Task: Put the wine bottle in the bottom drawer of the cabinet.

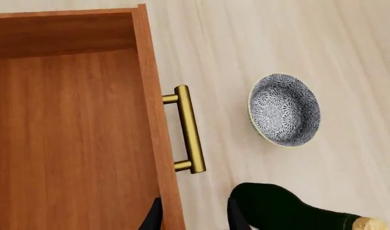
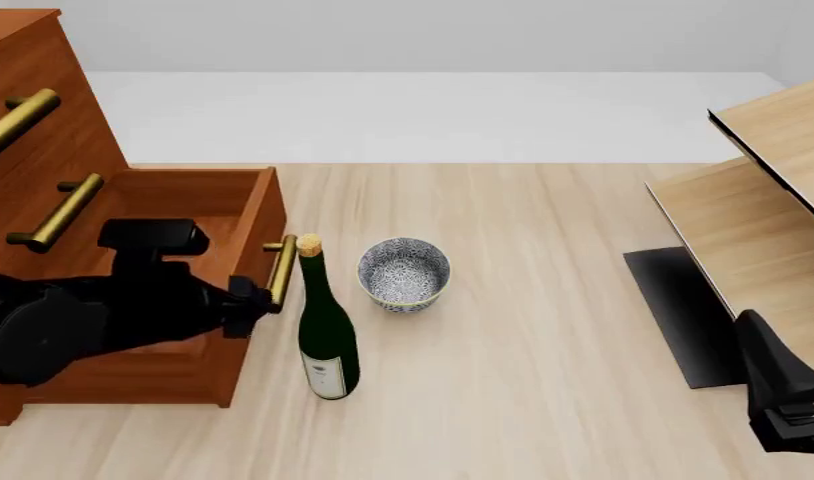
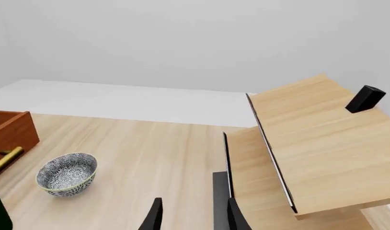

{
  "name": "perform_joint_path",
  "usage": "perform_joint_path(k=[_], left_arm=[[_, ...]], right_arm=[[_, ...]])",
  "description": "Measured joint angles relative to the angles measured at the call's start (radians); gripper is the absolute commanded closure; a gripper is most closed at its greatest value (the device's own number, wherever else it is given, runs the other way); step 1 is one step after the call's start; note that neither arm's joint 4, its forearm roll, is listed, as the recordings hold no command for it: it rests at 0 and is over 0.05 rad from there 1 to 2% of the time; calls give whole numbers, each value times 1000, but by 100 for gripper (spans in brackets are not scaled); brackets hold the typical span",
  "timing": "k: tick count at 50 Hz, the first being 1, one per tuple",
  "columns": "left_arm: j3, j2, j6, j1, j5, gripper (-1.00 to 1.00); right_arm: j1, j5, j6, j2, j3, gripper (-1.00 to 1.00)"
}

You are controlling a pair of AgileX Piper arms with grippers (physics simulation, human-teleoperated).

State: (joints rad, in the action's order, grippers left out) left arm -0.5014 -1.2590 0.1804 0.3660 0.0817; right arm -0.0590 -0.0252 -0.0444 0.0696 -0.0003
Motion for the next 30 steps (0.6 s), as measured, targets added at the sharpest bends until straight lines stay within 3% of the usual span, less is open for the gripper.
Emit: perform_joint_path(k=[30], left_arm=[[-230, 373, -67, 6, 343, -100]], right_arm=[[-2, 4, -9, -3, 0, -100]])
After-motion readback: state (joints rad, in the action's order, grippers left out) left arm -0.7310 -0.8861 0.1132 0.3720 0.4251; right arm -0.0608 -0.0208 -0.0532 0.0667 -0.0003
